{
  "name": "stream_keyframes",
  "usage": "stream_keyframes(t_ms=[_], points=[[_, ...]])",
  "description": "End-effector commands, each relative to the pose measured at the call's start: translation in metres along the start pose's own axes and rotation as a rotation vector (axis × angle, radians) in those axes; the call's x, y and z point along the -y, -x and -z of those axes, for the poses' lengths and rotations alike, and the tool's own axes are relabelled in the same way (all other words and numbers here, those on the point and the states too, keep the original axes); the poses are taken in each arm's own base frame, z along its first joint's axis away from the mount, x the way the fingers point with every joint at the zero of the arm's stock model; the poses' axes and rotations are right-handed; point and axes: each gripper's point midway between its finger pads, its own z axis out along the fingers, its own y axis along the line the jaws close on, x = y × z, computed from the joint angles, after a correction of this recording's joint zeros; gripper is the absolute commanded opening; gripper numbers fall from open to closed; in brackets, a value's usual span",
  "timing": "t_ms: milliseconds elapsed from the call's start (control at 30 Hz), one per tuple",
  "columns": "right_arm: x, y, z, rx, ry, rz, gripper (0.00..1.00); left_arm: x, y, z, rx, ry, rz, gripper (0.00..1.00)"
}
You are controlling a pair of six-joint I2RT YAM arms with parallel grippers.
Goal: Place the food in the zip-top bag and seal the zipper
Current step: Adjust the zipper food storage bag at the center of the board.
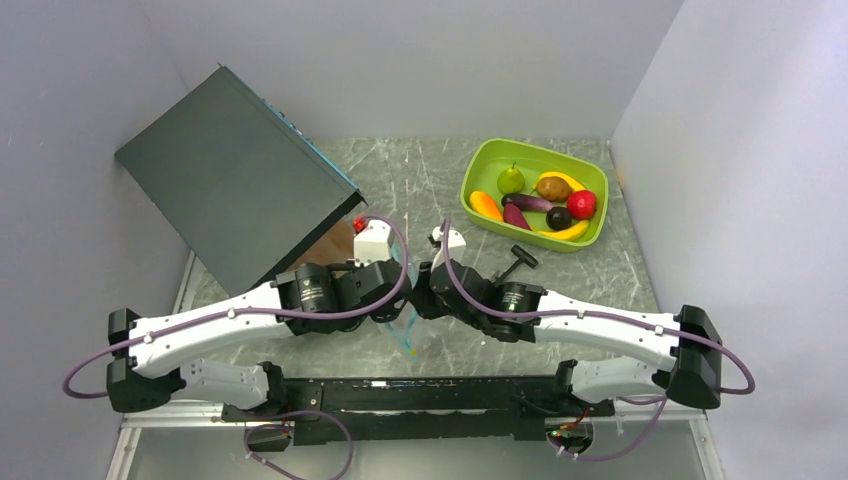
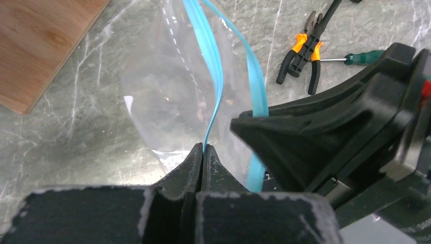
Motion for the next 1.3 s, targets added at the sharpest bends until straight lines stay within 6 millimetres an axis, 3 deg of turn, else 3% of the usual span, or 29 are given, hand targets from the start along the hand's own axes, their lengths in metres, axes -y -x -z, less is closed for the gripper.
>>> stream_keyframes(t_ms=[0, 133, 267, 400, 567, 733, 867, 1067, 1267], points=[[0.004, 0.023, 0.007, 0.086, -0.042, 0.010, 0.00, -0.014, 0.008, 0.013, 0.059, 0.000, 0.070, 0.00], [-0.008, 0.027, 0.018, 0.114, 0.067, 0.056, 0.00, -0.037, 0.004, 0.022, 0.071, 0.021, 0.092, 0.01], [-0.035, 0.029, 0.027, 0.126, 0.231, 0.046, 0.00, -0.039, 0.004, 0.029, 0.093, -0.062, 0.095, 0.31], [-0.052, 0.032, 0.030, 0.122, 0.309, 0.028, 0.00, -0.033, 0.003, 0.028, 0.124, -0.146, 0.108, 0.48], [-0.059, 0.036, 0.033, 0.132, 0.339, 0.022, 0.00, -0.033, -0.001, 0.027, 0.101, -0.139, 0.079, 0.52], [-0.060, 0.037, 0.032, 0.137, 0.347, 0.011, 0.00, -0.036, -0.010, 0.020, 0.057, -0.073, 0.026, 0.45], [-0.053, 0.033, 0.027, 0.122, 0.328, 0.003, 0.00, -0.039, -0.010, 0.020, 0.038, -0.025, -0.011, 0.20], [-0.044, 0.018, 0.017, 0.042, 0.374, -0.044, 0.00, -0.053, -0.004, 0.031, 0.047, 0.005, -0.009, 0.00], [-0.039, -0.003, 0.008, -0.088, 0.426, -0.051, 0.00, -0.069, -0.004, 0.043, 0.071, -0.019, 0.060, 0.00]])
